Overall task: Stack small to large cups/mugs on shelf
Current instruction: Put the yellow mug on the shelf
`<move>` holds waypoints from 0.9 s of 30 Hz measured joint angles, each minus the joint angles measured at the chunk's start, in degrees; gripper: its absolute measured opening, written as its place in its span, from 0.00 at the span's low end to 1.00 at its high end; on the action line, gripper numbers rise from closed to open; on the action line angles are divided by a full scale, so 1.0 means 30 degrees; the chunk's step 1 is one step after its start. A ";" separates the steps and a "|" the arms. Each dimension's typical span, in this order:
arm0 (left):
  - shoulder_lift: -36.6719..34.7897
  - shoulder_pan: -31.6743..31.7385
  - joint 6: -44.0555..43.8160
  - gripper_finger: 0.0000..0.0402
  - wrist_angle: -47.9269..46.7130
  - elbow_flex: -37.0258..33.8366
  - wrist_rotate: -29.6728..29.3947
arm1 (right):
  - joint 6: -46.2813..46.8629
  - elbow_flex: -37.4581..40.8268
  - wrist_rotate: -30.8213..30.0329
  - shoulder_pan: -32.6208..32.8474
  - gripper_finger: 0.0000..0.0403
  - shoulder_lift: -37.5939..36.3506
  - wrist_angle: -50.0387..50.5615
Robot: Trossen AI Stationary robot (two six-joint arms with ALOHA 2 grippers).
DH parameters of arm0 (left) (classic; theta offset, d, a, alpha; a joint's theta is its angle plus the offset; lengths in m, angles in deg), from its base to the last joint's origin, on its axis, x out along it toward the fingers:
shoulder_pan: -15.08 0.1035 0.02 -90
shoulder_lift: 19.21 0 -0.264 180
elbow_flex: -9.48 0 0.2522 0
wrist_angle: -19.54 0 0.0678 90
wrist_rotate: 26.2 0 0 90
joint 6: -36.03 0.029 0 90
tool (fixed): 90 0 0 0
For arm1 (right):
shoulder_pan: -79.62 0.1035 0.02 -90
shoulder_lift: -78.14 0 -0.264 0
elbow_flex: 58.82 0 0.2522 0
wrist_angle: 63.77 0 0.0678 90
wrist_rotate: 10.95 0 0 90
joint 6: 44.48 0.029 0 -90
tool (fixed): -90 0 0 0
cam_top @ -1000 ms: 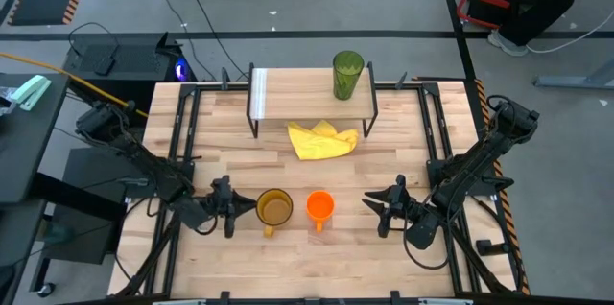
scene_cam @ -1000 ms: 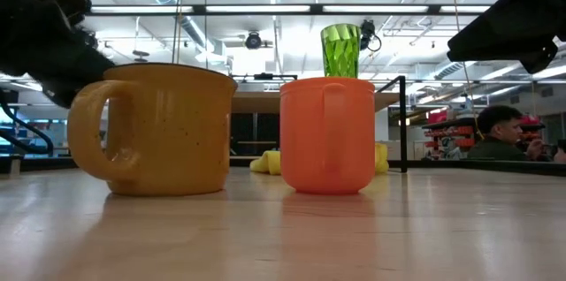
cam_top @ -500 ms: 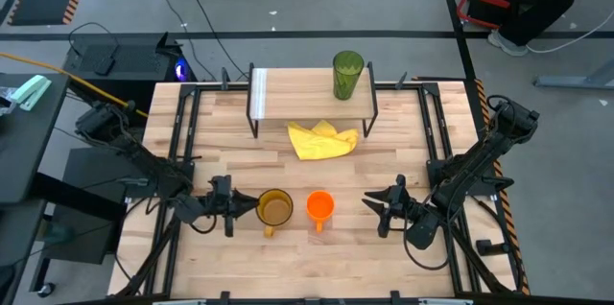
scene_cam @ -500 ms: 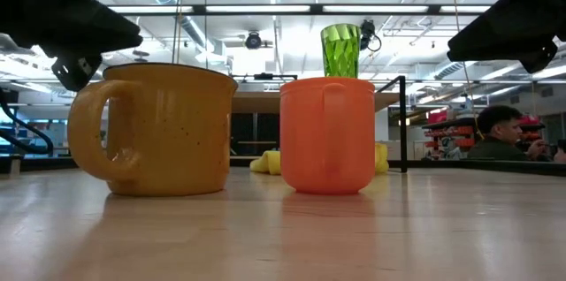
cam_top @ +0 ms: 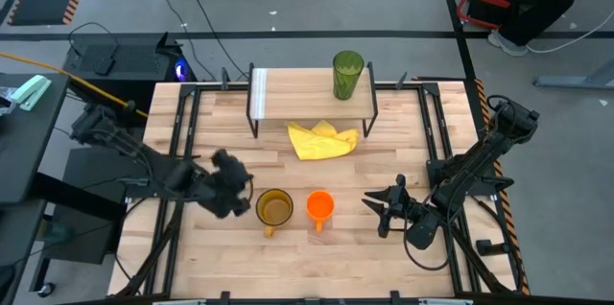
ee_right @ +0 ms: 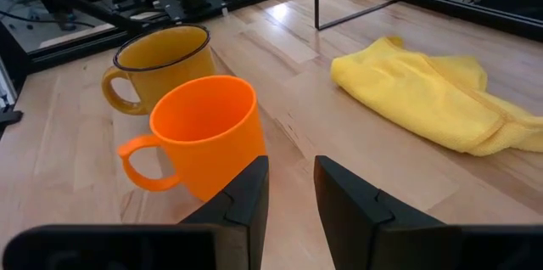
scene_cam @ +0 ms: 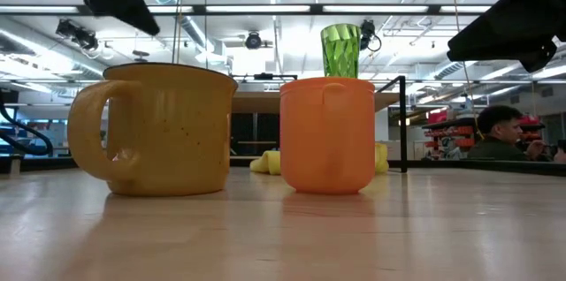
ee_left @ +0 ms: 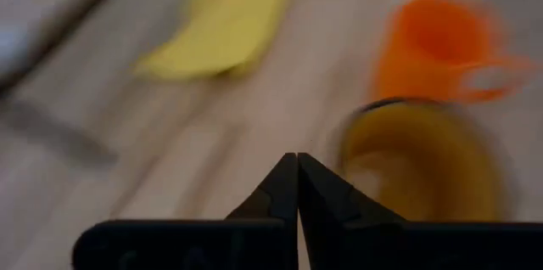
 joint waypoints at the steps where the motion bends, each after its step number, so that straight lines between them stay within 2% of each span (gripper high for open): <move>1: 0.0309 0.0305 -0.0920 0.02 -0.2089 0.1069 0.0137 | 0.0000 0.0000 0.0000 -0.0005 0.26 0.0000 0.0002; 3: 0.0774 0.1027 -0.1815 0.03 -0.3875 0.2786 0.1264 | 0.0000 0.0000 0.0000 -0.0002 0.26 0.0000 0.0002; 5: 0.1202 0.1780 -0.1724 0.05 -0.3662 0.3670 0.3430 | 0.0007 0.0000 0.0000 -0.0007 0.26 0.0000 0.0003; 8: 0.2264 0.2975 -0.0962 0.09 -0.3178 0.3862 0.6280 | 0.0007 0.0000 0.0000 -0.0007 0.26 0.0000 -0.0011; 12: 0.3731 0.4565 -0.0087 0.13 -0.4240 0.3840 0.9909 | 0.0007 0.0000 0.0033 -0.0006 0.26 0.0000 -0.0018; 19: 0.4094 0.5589 0.0967 0.19 -0.3331 0.3848 1.0336 | 0.0007 0.0000 0.0080 0.0000 0.26 0.0000 -0.0011; 27: 0.4995 0.5388 0.0977 0.27 -0.2100 0.3472 1.1567 | 0.0007 0.0007 0.0080 -0.0005 0.26 0.0000 -0.0002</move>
